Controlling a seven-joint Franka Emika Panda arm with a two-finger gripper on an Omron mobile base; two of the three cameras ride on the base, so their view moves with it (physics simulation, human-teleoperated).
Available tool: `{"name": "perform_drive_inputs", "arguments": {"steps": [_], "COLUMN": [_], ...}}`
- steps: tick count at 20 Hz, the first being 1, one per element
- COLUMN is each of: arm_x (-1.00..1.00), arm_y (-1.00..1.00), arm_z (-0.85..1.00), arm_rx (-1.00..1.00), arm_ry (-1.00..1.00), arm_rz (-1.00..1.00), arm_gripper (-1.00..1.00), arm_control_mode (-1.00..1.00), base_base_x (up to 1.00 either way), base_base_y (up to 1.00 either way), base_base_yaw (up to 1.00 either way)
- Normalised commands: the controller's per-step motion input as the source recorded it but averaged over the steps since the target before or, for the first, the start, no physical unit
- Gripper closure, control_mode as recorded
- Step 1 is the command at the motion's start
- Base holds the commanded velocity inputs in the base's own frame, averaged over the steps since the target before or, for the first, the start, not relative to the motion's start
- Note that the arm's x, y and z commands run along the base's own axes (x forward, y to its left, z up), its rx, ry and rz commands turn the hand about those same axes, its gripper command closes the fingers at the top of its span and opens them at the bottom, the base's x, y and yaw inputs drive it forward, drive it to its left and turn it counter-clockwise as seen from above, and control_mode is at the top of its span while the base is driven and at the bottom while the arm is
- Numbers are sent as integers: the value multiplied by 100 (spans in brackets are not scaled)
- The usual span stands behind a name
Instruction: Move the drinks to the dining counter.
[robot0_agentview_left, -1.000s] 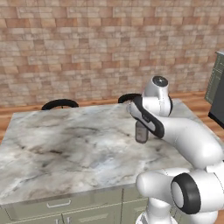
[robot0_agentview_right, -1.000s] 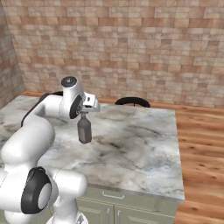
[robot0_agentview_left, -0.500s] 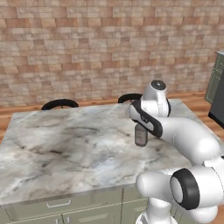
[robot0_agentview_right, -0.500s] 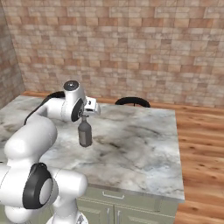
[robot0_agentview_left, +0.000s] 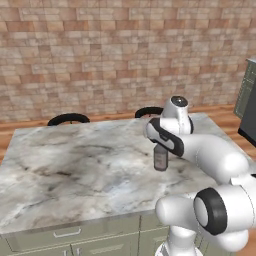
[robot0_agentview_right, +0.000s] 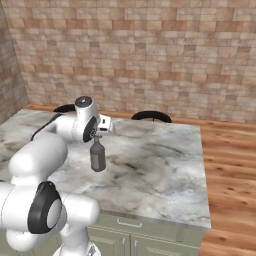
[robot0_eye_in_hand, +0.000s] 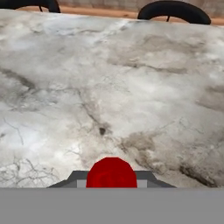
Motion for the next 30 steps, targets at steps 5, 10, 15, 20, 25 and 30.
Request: {"name": "perform_drive_inputs", "arguments": {"steps": [5, 10, 15, 20, 25, 30], "arm_x": [1, 0, 0, 0, 0, 0], "arm_y": [0, 0, 0, 0, 0, 0], "arm_z": [-20, -19, -17, -16, -18, -15], "arm_rx": [0, 0, 0, 0, 0, 0], "arm_ry": [1, 1, 2, 2, 2, 1], "arm_rz": [1, 1, 1, 1, 2, 3], "arm_gripper": [100, 100, 100, 100, -100, -100], "arm_control_mode": [-100, -100, -100, -100, -100, -100], "base_base_x": [0, 0, 0, 0, 0, 0], "base_base_y": [0, 0, 0, 0, 0, 0], "base_base_yaw": [0, 0, 0, 0, 0, 0]}}
